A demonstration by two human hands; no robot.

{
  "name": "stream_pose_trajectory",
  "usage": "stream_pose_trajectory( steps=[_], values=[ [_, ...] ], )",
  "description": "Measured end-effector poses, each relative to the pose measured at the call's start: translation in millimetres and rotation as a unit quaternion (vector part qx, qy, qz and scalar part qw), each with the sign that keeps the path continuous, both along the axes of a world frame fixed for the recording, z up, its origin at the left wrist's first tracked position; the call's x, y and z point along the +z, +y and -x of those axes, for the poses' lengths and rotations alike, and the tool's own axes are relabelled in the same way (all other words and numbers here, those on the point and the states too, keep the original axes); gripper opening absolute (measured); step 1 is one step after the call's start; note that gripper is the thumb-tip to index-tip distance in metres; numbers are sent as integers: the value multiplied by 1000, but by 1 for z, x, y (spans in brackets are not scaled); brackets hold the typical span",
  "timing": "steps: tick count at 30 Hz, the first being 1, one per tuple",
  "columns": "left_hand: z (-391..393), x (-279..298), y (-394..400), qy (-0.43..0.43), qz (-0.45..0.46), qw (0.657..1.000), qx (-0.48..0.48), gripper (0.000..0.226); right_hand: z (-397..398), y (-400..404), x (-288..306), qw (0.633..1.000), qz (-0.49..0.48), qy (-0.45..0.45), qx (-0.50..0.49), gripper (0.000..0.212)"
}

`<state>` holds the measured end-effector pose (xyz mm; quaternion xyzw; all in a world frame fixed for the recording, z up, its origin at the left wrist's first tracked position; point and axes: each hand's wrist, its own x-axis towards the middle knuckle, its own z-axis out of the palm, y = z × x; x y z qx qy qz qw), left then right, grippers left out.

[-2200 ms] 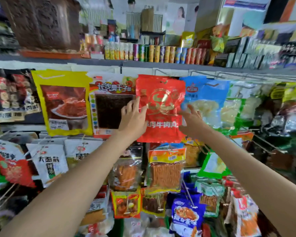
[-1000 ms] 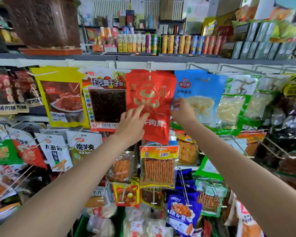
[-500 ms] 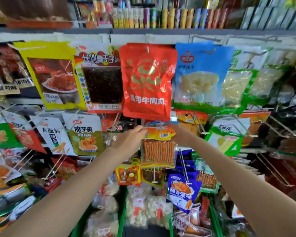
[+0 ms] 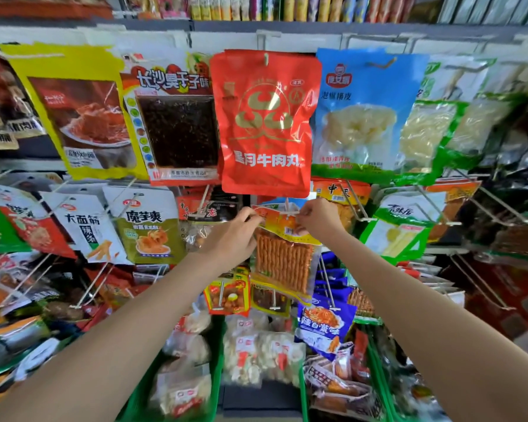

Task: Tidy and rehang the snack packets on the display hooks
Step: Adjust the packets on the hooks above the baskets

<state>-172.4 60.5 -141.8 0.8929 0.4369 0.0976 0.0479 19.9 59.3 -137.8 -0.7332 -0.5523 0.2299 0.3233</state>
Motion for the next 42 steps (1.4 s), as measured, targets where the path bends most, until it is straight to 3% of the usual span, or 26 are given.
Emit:
stream_pose_trajectory(
  steps=[5,11,14,18,20,22,28,36,42],
  values=[
    [-1,0,-2,-1,2,1000,-13,37,8,0,-3,998,69,7,2,16],
    [5,4,2,-20,-3,1000,-14,37,14,1,-13,995,27,-87,-47,15],
    [8,4,4,-25,-3,1000,-18,36,19,-1,-13,981,4,-186,-59,7],
    [11,2,5,-34,-1,999,-20,36,19,-7,-9,937,-10,-349,-19,13],
    [12,2,5,-42,-3,999,-22,37,17,-11,-9,922,-18,-386,4,17],
    [12,4,6,-48,-10,998,-26,36,15,-13,-10,925,-37,-379,12,19],
    [2,7,5,-54,-23,998,-38,35,8,-19,-16,971,-107,-214,-22,20],
    [-6,-2,-5,-2,-33,998,-60,33,8,-18,-23,960,-146,-235,-42,24],
    [-30,17,-20,-140,-84,984,-75,34,-11,-39,-9,968,-114,-200,104,10]
  ],
)
